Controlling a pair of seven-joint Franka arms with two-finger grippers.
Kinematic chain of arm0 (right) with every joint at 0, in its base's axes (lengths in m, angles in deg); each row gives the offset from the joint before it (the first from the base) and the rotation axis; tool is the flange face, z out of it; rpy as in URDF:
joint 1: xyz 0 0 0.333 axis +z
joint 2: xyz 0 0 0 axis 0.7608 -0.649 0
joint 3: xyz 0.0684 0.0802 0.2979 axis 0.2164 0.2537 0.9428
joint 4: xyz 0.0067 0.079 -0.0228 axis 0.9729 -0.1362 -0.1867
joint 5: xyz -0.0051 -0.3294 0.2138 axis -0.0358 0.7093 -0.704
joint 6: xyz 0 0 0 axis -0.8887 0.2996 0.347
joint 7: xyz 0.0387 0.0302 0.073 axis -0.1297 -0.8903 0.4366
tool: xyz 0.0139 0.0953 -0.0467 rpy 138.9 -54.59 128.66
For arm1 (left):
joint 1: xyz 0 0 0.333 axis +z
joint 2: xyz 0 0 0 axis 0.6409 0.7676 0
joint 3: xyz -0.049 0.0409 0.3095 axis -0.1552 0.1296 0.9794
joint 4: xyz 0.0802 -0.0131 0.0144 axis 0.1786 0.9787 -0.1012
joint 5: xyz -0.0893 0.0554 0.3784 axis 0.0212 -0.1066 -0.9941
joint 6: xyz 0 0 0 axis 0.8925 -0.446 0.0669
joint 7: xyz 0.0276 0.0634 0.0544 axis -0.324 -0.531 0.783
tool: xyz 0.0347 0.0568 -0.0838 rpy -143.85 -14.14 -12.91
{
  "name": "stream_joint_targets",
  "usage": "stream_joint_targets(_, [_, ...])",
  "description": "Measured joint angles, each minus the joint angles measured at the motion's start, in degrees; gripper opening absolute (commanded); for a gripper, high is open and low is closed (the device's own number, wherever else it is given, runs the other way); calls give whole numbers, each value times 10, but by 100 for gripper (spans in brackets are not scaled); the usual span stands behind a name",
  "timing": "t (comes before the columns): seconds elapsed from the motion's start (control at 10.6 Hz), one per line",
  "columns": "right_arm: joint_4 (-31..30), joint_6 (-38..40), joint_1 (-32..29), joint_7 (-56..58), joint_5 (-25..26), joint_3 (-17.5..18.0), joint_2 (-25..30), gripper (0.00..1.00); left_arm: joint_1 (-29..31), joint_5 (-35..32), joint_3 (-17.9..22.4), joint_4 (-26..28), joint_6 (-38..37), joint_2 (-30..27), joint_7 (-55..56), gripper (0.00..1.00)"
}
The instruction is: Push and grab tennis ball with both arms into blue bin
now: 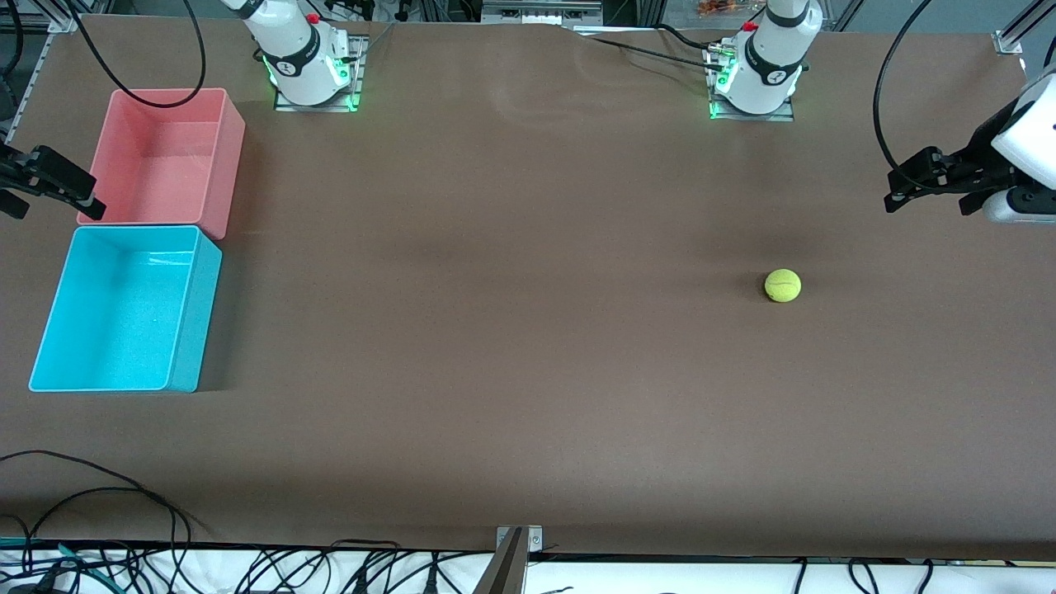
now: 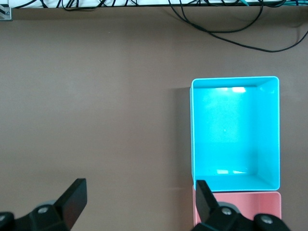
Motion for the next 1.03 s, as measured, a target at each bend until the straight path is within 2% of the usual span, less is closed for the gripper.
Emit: stream_joint_targets(1.03, [0,0,0,4,0,0,-6,100,-1,0,-6,0,0,-1,1,100])
